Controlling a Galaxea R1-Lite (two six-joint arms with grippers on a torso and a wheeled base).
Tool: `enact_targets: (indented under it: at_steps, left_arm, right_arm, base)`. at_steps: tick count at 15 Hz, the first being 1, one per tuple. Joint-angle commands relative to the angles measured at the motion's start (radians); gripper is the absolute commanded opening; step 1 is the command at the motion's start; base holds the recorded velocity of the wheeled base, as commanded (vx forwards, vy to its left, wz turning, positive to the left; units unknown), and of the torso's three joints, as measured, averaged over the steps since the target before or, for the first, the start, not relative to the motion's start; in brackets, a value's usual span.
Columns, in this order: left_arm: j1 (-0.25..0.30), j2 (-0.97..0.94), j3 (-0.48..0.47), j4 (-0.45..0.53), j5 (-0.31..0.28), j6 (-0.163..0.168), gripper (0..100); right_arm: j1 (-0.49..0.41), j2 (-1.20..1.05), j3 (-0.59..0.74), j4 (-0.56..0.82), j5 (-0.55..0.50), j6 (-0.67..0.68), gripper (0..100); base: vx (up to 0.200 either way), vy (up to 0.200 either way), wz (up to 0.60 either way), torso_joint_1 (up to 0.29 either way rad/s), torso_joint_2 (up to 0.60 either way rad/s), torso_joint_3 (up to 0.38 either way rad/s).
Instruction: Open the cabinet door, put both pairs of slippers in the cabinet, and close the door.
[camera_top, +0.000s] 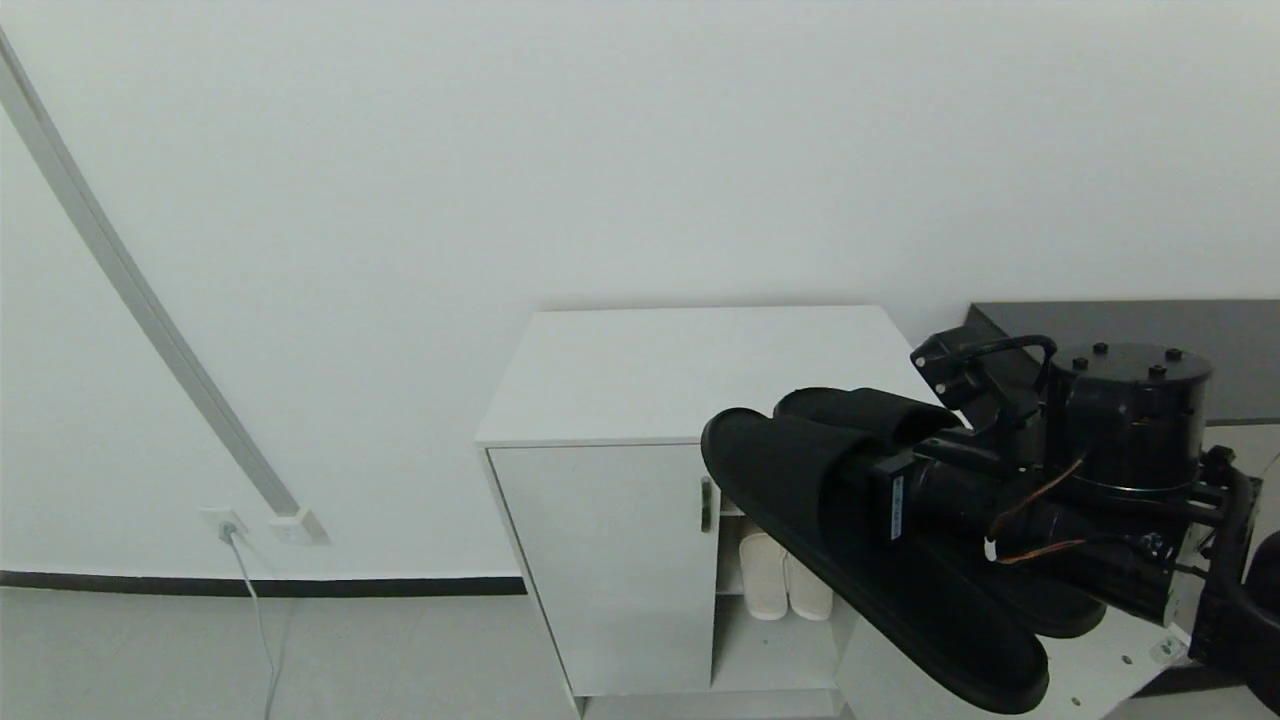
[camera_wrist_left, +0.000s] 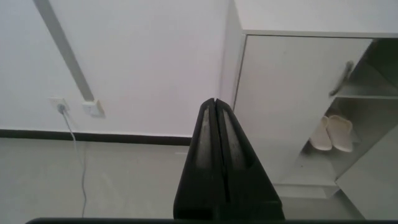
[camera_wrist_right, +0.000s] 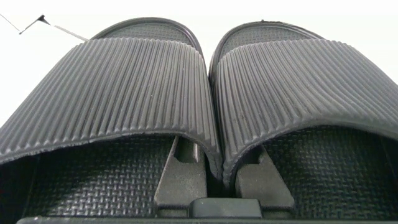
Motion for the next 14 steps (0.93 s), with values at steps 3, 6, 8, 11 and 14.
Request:
enact_targets:
  at_steps: [3,6,8,11,14]
  left_arm:
    - [0.000,0.000,0.000,0.000,0.000,0.000,0]
    - [0.000,0.000,0.000,0.000,0.005,-0.008,0]
    - [0.000,0.000,0.000,0.000,0.005,-0.008,0]
    - [0.000,0.000,0.000,0.000,0.005,-0.008,0]
    - [0.000,0.000,0.000,0.000,0.005,-0.008,0]
  right_arm:
    - [0.002,0.003,0.005,0.000,0.000,-0.001,0]
    - [0.006,0.005,0.003,0.002,0.000,-0.003,0]
    - [0.014,0.005,-0.003,0.002,-0.002,-0.001,0]
    - [0.014,0.006,-0.003,0.003,-0.003,-0.001,0]
    - [0.014,0.008,0.002,0.002,-0.005,-0.003,0]
  base:
    - [0.000,-0.200,0.00,0.001,0.00,0.002]
    - [0.000,0.000,0.00,0.000,0.00,0.000]
    - [0.000,0.000,0.00,0.000,0.00,0.000]
    - [0.000,0.000,0.00,0.000,0.00,0.000]
    - [0.000,0.000,0.00,0.000,0.00,0.000]
